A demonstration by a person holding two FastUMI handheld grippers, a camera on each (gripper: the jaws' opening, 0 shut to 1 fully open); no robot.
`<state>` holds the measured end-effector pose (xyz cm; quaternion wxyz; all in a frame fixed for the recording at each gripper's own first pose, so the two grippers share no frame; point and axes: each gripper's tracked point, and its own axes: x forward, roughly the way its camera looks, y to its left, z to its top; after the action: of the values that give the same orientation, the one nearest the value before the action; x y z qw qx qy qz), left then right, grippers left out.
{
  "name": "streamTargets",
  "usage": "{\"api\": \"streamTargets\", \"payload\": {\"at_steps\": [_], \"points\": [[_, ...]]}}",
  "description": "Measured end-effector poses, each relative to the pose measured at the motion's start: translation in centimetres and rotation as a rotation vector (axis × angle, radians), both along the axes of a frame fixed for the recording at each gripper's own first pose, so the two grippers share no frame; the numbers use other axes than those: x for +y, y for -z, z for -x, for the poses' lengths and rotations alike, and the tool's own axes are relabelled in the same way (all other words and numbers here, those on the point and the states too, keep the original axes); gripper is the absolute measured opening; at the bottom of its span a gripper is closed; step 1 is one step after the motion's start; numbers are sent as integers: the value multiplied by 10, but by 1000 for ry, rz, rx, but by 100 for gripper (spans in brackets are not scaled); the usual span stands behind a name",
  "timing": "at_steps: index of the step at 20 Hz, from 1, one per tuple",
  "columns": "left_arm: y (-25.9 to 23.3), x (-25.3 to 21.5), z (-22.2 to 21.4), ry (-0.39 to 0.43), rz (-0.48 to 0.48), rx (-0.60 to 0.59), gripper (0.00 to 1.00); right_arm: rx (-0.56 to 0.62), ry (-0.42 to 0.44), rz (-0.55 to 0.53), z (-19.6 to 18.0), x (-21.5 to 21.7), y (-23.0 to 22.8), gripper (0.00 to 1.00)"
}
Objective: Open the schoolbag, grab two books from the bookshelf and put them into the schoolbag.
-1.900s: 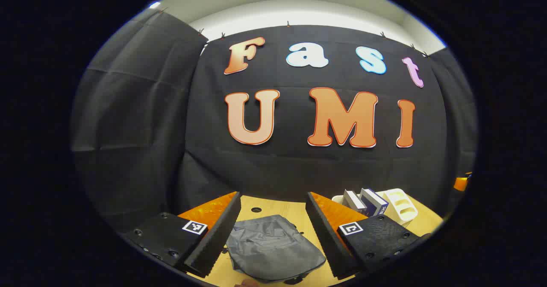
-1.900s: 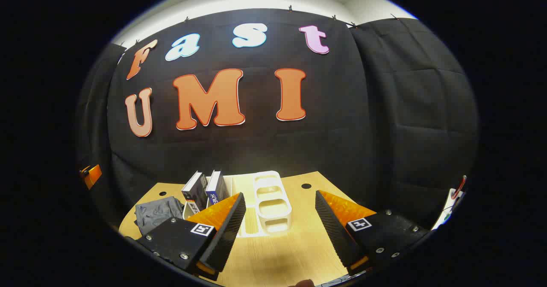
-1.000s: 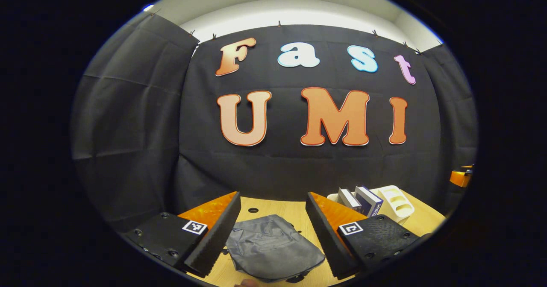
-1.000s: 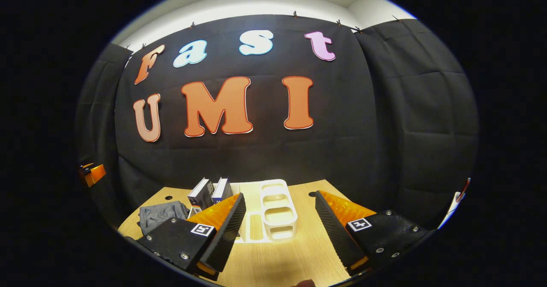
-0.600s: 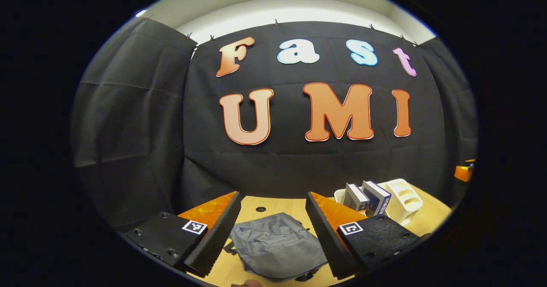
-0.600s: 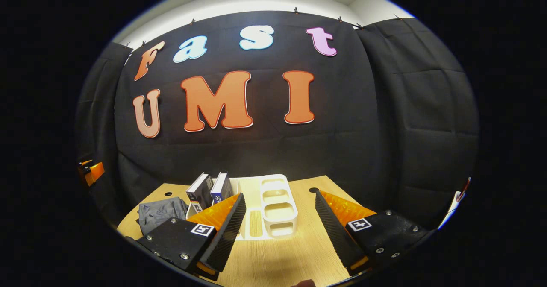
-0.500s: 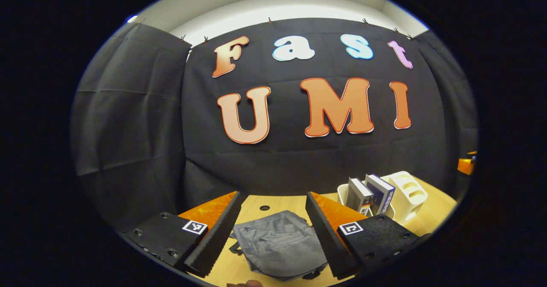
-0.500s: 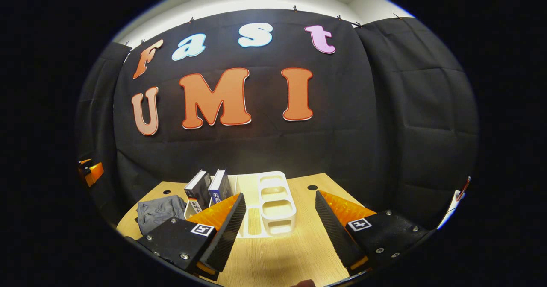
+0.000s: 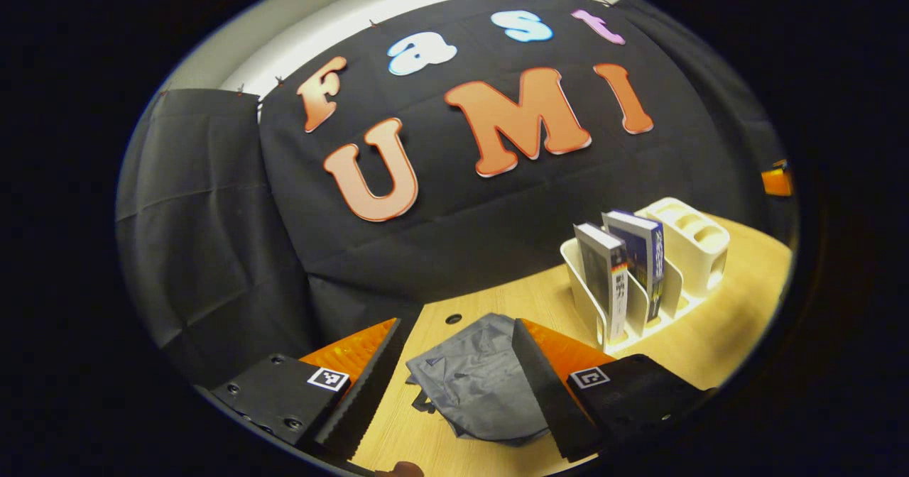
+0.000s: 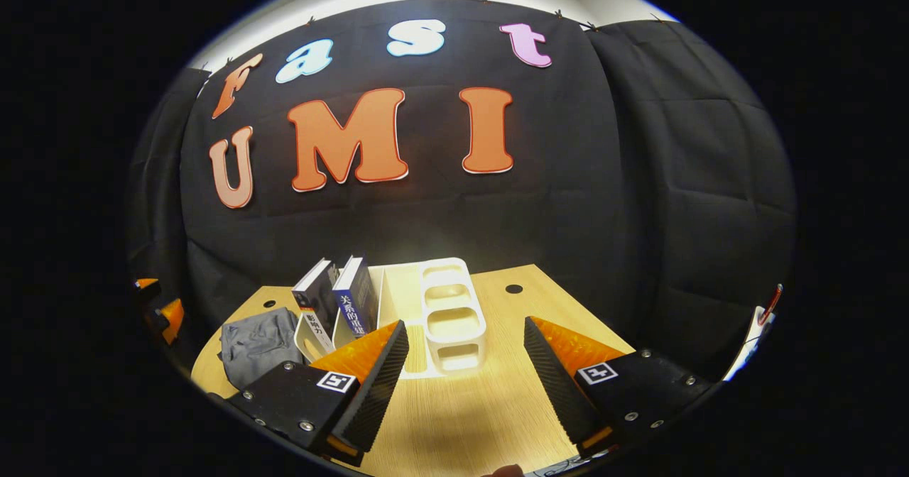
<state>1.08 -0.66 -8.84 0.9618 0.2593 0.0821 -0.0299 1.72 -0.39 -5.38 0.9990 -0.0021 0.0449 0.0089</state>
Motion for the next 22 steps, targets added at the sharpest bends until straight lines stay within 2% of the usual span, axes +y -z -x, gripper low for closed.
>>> {"api": "streamTargets", "payload": {"at_steps": [6,12,18,22], "points": [[91,-24,7,93,-189,145,98,70,44,9,1,-16,27,97],[180,-38,16,192,-431,269,97,136,110,12,9,-44,50,98],[225,-57,6,254,-519,335,96,197,175,31,18,-72,70,98],[243,-58,-4,254,-565,371,97,217,204,24,19,-80,76,98]]}}
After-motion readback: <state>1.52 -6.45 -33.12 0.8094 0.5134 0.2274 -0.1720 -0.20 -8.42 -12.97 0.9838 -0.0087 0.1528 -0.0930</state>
